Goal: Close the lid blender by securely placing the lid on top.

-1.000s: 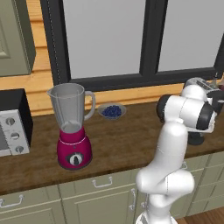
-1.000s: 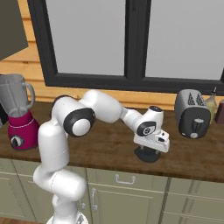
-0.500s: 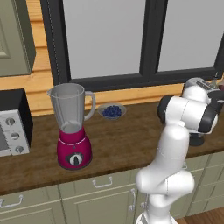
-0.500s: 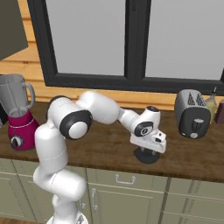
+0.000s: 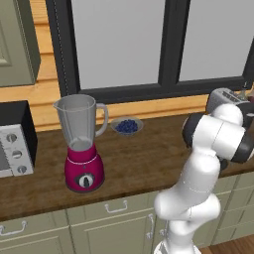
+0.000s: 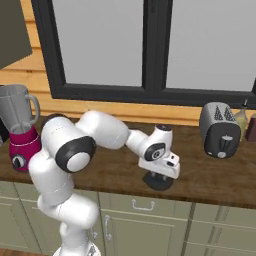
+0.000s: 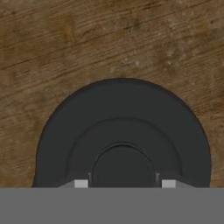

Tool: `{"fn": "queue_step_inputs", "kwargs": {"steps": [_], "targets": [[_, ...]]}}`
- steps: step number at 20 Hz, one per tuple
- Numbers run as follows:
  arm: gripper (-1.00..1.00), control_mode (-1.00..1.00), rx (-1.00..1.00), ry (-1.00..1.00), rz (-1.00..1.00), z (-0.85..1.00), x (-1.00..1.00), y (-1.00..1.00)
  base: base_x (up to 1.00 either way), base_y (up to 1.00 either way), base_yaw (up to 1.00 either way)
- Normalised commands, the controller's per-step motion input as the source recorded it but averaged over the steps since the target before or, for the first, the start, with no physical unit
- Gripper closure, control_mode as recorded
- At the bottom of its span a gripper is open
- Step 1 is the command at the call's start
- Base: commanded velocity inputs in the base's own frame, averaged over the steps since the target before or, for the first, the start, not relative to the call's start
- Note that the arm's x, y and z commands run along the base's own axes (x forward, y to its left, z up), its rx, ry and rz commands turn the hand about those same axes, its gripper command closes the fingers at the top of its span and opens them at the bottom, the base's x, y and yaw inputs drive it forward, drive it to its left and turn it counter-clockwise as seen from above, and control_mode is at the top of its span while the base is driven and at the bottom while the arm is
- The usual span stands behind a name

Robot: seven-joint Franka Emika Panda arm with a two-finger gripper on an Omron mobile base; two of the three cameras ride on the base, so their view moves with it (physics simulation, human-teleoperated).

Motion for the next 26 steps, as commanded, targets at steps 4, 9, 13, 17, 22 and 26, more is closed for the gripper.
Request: {"fn": "queue_step_inputs", "kwargs": {"steps": [4,9,13,17,22,26], "targets": [[1.00,-1.00,0.09,-0.16,0.00,0.35,-0.01,0.00,0.00,0.00,0.00],[1.00,-1.00,0.09,-0.31,0.00,0.97,-0.03,0.09,0.00,0.00,0.00],[1.00,-1.00,0.08,-0.30,0.00,1.00,-0.23,0.27,0.00,0.00,0.00],[1.00,-1.00,0.05,-0.20,0.00,1.00,-0.30,0.49,0.00,0.00,0.00],[1.00,-1.00,0.01,-0.04,0.00,1.00,-0.30,0.58,0.00,0.00,0.00],[1.00,-1.00,0.00,0.00,0.00,0.84,-0.45,0.62,0.00,0.00,0.00]]}}
